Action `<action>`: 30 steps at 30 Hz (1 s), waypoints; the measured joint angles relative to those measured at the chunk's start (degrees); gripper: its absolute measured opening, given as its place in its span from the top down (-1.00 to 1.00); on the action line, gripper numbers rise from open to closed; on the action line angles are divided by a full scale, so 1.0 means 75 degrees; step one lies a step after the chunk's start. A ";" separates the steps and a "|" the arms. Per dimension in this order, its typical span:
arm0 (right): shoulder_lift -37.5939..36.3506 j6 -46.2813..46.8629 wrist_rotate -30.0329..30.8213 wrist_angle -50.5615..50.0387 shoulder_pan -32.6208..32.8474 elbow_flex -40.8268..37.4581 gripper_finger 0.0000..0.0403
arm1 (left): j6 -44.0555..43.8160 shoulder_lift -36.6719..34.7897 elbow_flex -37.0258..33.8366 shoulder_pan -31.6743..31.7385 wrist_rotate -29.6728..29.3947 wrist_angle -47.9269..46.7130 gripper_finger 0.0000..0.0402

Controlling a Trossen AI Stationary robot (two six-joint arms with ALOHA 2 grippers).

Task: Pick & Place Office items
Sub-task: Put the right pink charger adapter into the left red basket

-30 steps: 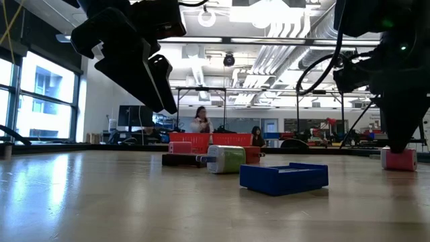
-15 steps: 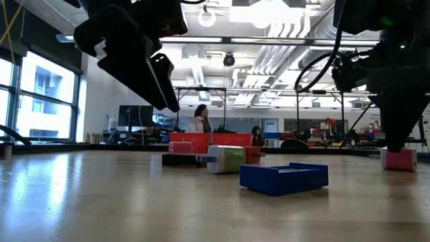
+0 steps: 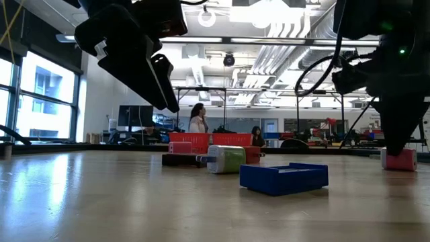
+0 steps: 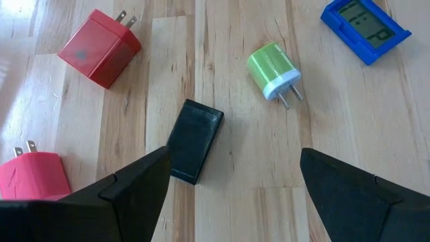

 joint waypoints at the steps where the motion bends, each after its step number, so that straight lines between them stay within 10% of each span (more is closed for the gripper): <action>1: 0.0058 0.0000 -0.0024 0.0040 -0.0008 -0.0030 -0.20 | 0.0000 0.0000 0.0000 0.0000 0.0002 0.0002 -0.60; 23: 0.0515 -0.0367 -0.0125 0.0447 -0.0099 -0.0271 -0.20 | 0.0003 0.0000 0.0000 0.0000 0.0003 0.0085 -0.60; 30: 0.0524 -0.0356 -0.0211 0.0586 -0.0099 -0.0277 0.07 | 0.0005 0.0000 0.0000 -0.0002 0.0003 0.0087 -0.60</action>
